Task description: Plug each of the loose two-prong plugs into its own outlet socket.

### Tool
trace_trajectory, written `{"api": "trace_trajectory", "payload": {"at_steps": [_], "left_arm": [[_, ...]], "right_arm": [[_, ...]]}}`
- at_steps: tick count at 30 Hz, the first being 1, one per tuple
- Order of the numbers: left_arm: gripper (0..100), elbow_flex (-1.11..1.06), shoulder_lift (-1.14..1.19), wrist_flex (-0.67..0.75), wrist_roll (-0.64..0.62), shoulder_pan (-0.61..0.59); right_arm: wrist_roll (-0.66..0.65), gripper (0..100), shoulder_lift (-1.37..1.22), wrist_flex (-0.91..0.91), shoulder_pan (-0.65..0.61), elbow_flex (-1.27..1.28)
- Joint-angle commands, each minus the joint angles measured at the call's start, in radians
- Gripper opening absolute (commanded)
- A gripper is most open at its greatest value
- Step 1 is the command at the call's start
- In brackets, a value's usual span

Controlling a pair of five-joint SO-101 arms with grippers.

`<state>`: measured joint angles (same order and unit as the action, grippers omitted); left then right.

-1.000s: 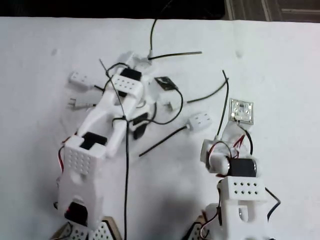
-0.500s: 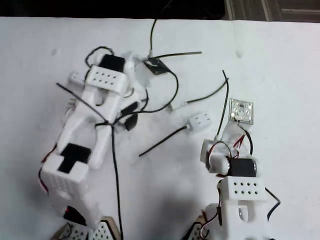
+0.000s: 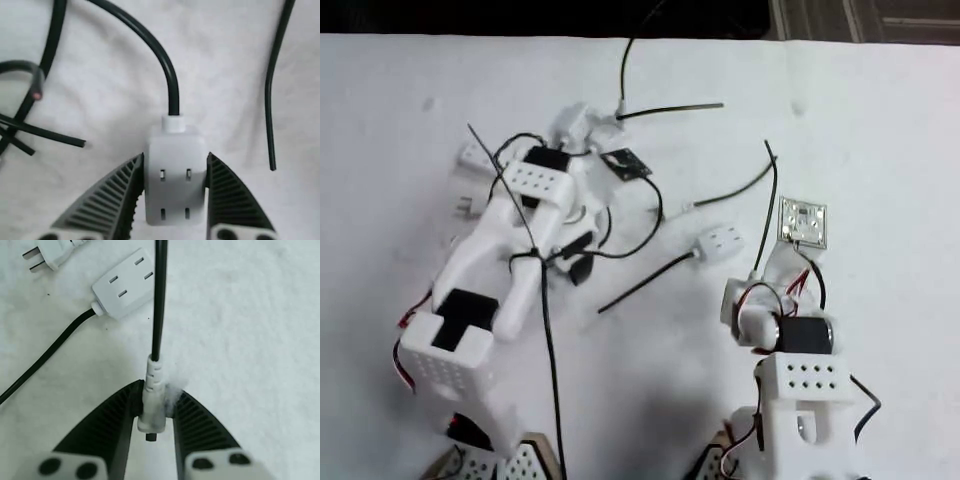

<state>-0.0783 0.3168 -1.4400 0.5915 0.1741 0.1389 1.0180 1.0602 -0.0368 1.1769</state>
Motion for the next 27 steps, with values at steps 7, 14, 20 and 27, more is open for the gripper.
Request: {"api": "trace_trajectory", "payload": {"at_steps": [7, 14, 20, 27], "left_arm": [[19, 0.003, -0.067, 0.009, -0.009, -0.008], [33, 0.003, -0.067, 0.008, -0.011, -0.028], [32, 0.005, -0.068, 0.052, -0.011, -0.053], [32, 0.117, -0.174, -0.112, -0.009, -0.097]], "right_arm": [[0.005, 1.7, 0.018, -0.012, 0.007, -0.009], [0.005, 1.7, 0.018, -0.012, 0.007, -0.009], [0.005, 1.7, 0.018, -0.012, 0.005, -0.009], [0.005, 1.7, 0.018, -0.012, 0.002, -0.009]]}}
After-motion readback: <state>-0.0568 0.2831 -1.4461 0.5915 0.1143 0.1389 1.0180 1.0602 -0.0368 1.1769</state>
